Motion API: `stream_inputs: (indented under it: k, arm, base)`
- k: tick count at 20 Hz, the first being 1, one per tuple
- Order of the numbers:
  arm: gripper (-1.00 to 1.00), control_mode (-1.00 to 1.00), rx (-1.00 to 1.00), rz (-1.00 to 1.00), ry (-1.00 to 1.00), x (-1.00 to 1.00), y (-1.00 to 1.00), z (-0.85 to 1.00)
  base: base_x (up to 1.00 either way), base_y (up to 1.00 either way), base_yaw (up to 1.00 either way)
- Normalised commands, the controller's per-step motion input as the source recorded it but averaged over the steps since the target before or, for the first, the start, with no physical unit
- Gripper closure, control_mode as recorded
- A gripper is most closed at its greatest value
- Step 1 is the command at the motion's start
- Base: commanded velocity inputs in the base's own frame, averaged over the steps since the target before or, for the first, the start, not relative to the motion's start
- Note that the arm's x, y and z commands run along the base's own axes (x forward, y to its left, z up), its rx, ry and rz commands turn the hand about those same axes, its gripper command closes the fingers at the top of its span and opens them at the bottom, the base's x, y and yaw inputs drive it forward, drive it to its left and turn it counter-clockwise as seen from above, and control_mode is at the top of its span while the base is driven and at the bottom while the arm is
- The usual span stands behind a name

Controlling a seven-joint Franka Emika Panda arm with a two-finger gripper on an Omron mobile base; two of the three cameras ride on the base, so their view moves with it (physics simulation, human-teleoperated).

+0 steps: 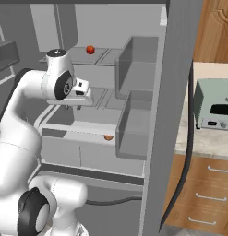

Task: Fully open the fridge drawer.

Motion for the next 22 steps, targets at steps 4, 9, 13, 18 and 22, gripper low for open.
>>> stream_inputs:
  k: [4,9,13,18,22]
  arm:
    - [-1.0,-1.0,0.0,0.0,0.0,-0.11,0.0,0.0]
    - [-1.0,1.0,0.0,0.0,0.0,-0.1,0.0,0.0]
    - [-1.0,1.0,0.0,0.0,0.0,0.0,0.0,0.0]
    - [-1.0,1.0,0.0,0.0,0.0,0.0,0.0,0.0]
    - [-1.0,-1.0,0.0,0.0,0.01,-0.01,0.0,0.0]
  base:
    - [0.0,0.0,0.0]
    - [-0.24,0.0,0.0]
    - [-0.49,0.0,0.0]
    - [-0.4,0.0,0.0]
    - [-0.08,0.0,0.0]
